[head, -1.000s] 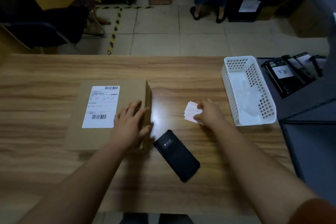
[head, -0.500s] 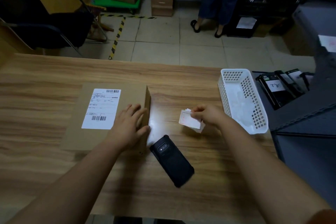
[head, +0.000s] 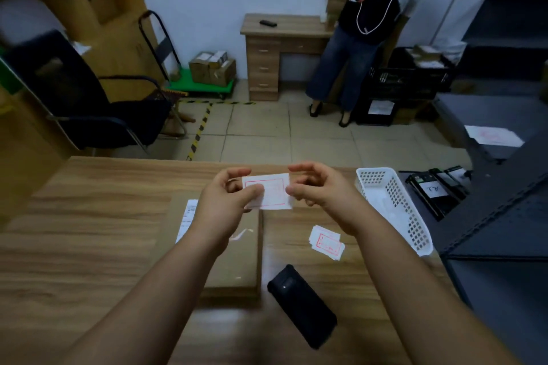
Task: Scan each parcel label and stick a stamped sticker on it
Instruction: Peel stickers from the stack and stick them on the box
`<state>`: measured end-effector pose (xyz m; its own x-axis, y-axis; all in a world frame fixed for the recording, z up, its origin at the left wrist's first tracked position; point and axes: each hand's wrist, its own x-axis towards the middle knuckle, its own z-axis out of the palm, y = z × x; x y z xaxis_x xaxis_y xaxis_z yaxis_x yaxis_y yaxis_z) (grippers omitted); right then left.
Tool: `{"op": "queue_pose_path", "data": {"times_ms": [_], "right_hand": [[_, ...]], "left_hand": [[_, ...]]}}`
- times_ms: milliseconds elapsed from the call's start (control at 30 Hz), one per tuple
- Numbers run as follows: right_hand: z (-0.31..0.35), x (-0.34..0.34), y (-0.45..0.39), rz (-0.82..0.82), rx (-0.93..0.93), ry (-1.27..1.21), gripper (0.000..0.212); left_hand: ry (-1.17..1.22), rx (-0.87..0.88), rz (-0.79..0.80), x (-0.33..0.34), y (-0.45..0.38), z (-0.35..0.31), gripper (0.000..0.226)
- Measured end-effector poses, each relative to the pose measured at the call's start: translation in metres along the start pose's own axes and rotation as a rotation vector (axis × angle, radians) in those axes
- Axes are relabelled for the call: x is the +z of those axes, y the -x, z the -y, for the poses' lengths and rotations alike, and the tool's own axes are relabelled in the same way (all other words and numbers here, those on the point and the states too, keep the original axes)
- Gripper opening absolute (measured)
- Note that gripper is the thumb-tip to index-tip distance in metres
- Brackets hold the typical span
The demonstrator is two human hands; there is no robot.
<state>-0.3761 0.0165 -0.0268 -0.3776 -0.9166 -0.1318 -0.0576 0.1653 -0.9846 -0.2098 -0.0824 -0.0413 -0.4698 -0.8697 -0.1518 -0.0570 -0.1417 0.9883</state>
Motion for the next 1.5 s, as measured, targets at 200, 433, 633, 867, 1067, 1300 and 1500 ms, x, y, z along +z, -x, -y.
{"op": "queue_pose_path", "data": {"times_ms": [200,433,633,867,1067,1300,1500], "right_hand": [[0.025,0.017,0.013,-0.021,-0.011,-0.083,0.020],[0.048,0.037,0.016,-0.135,-0.030,-0.201,0.007],[0.059,0.035,0.024,-0.302,-0.030,-0.260,0.009],[0.070,0.031,0.045,-0.185,-0.091,-0.500,0.016],[0.086,0.023,0.059,-0.049,-0.199,-0.564,0.011],[0.105,0.017,0.065,0.040,-0.363,-0.478,0.015],[0.124,0.021,0.063,0.045,-0.434,-0.408,0.016]], "left_hand": [[0.022,0.138,-0.020,-0.017,0.007,-0.035,0.033],[-0.093,0.240,-0.019,-0.020,0.011,-0.059,0.036],[-0.790,1.074,-0.198,-0.014,0.021,-0.063,0.032],[-0.866,1.086,-0.085,-0.004,0.025,-0.070,0.033],[-0.631,1.067,-0.011,0.004,0.043,-0.088,0.035],[-0.571,1.050,-0.044,0.005,0.056,-0.115,0.032],[-0.551,1.017,-0.107,-0.003,0.063,-0.133,0.024]]}}
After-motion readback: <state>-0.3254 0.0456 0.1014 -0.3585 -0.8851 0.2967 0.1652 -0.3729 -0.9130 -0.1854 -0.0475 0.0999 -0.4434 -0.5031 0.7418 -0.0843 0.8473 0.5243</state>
